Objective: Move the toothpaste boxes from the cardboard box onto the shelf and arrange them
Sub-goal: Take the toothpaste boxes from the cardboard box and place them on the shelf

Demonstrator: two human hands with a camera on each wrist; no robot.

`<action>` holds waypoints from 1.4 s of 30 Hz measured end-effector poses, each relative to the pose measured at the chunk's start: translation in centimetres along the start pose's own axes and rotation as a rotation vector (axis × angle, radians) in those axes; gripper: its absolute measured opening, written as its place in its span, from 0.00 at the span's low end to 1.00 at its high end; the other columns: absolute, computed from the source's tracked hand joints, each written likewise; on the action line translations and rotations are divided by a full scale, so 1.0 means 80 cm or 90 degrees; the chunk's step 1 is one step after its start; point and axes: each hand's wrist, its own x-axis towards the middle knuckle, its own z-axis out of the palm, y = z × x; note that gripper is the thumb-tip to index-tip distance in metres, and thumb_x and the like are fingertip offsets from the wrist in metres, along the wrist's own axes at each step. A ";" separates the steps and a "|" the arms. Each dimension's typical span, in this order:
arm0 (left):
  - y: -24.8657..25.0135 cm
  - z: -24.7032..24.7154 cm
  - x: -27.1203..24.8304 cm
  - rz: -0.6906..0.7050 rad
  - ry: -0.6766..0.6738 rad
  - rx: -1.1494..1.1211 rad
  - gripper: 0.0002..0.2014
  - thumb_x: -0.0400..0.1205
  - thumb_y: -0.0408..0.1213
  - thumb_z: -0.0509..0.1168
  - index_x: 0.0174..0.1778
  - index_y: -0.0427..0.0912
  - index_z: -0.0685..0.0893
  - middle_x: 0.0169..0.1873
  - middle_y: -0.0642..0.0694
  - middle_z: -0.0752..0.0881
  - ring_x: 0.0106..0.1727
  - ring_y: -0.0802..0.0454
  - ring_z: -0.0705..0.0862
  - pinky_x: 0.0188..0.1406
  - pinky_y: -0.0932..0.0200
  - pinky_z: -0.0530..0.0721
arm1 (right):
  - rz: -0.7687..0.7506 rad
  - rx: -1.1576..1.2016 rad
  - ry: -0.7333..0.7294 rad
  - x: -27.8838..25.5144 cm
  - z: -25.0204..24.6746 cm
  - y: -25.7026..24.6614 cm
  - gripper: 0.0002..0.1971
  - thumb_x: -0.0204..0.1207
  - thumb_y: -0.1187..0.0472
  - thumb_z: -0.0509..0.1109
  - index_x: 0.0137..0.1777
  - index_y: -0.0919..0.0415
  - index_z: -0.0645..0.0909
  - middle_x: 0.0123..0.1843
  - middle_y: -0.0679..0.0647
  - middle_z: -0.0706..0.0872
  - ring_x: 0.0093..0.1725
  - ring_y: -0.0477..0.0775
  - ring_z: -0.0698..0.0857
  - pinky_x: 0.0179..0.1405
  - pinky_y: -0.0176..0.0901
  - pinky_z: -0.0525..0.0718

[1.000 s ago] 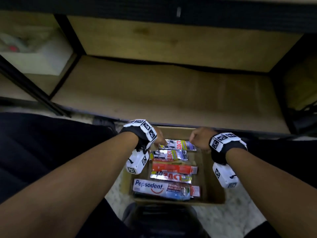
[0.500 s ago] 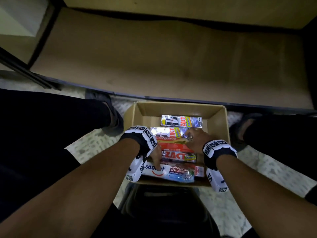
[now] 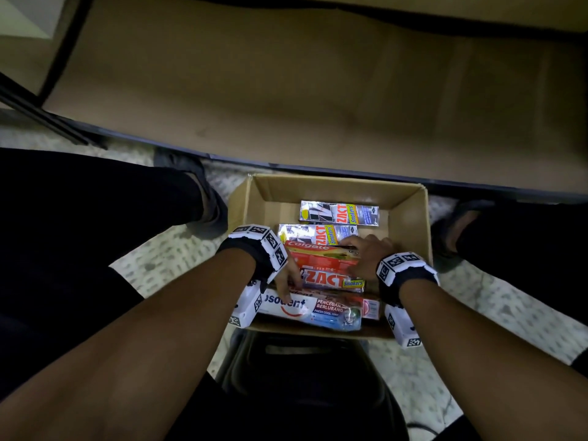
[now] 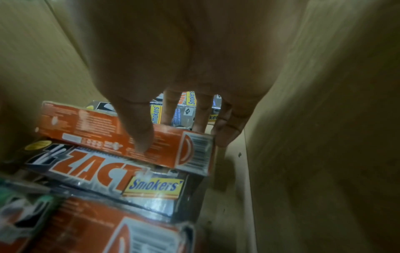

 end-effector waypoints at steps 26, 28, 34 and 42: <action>-0.041 0.003 0.037 -0.064 0.175 -0.134 0.37 0.36 0.67 0.83 0.42 0.63 0.89 0.49 0.46 0.91 0.47 0.40 0.91 0.47 0.34 0.90 | 0.119 0.243 0.126 -0.046 0.000 0.016 0.16 0.60 0.50 0.81 0.48 0.43 0.86 0.52 0.44 0.91 0.48 0.48 0.90 0.54 0.43 0.89; -0.027 0.005 0.016 -0.087 0.199 -0.121 0.27 0.45 0.62 0.84 0.35 0.54 0.88 0.40 0.43 0.91 0.40 0.39 0.91 0.45 0.36 0.91 | 0.139 0.284 0.144 -0.049 -0.001 0.016 0.13 0.62 0.54 0.82 0.45 0.47 0.84 0.52 0.46 0.91 0.48 0.49 0.90 0.54 0.45 0.89; -0.015 0.004 0.005 -0.135 0.290 -0.194 0.30 0.49 0.62 0.76 0.43 0.51 0.87 0.45 0.47 0.92 0.47 0.45 0.92 0.51 0.42 0.90 | 0.142 0.307 0.099 -0.046 0.005 0.013 0.21 0.63 0.45 0.80 0.52 0.52 0.81 0.53 0.55 0.90 0.49 0.59 0.91 0.51 0.58 0.90; -0.012 0.001 0.018 -0.100 0.346 -0.265 0.21 0.72 0.56 0.75 0.55 0.49 0.83 0.46 0.52 0.90 0.46 0.47 0.90 0.49 0.51 0.88 | 0.151 0.207 0.037 -0.050 0.002 0.000 0.38 0.56 0.30 0.75 0.60 0.54 0.74 0.52 0.53 0.86 0.45 0.56 0.86 0.32 0.42 0.78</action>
